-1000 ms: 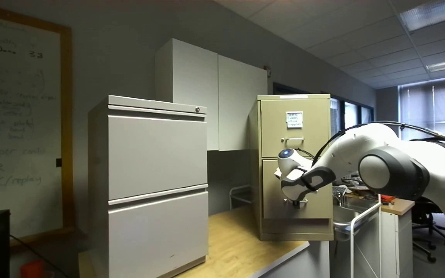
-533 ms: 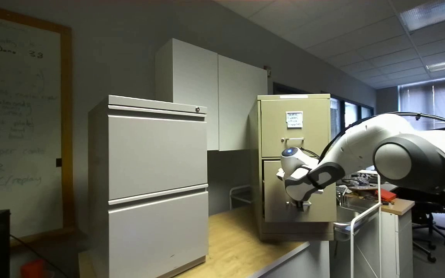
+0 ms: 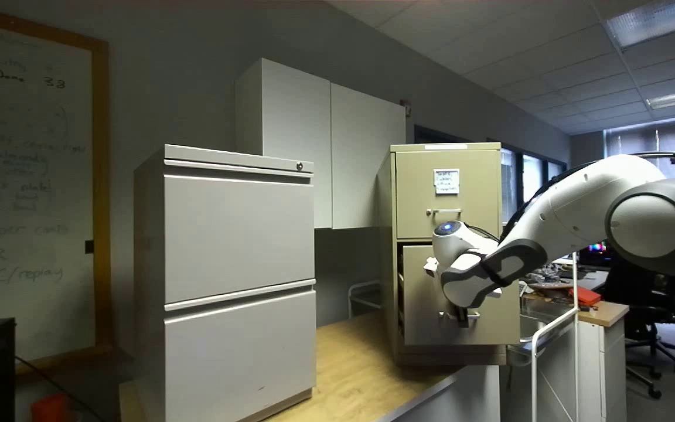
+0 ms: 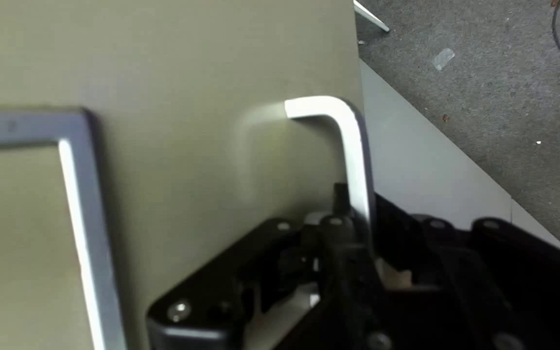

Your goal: Open the bottom drawer of the right cabinet

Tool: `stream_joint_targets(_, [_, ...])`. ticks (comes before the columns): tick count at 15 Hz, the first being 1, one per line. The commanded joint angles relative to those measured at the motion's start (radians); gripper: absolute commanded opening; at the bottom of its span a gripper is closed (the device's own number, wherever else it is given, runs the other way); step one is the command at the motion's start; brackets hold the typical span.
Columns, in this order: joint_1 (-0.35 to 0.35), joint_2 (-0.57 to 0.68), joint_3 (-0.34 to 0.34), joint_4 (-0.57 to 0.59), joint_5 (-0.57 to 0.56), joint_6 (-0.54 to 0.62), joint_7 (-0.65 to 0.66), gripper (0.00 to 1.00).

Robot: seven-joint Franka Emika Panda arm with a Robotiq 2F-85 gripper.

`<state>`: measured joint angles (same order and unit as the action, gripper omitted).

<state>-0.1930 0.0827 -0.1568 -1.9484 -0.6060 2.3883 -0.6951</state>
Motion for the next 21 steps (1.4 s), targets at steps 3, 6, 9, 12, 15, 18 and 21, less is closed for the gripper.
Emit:
stream_joint_targets(3, [0.047, -0.139, 0.031, -0.234, 0.054, -0.069, 0.013, 0.09])
stream_joint_targets(6, [0.056, -0.196, 0.033, -0.299, 0.043, -0.072, 0.020, 0.09])
stream_joint_targets(9, [0.065, -0.249, 0.038, -0.360, 0.035, -0.072, 0.024, 0.09])
stream_joint_targets(12, [0.077, -0.291, 0.045, -0.410, 0.030, -0.074, 0.044, 0.08])
stream_joint_targets(15, [0.084, -0.325, 0.055, -0.452, 0.022, -0.079, 0.068, 0.35])
stream_joint_targets(18, [0.094, -0.349, 0.069, -0.480, 0.020, -0.111, 0.097, 0.43])
stream_joint_targets(21, [0.122, -0.354, 0.082, -0.482, 0.043, -0.196, 0.122, 0.67])
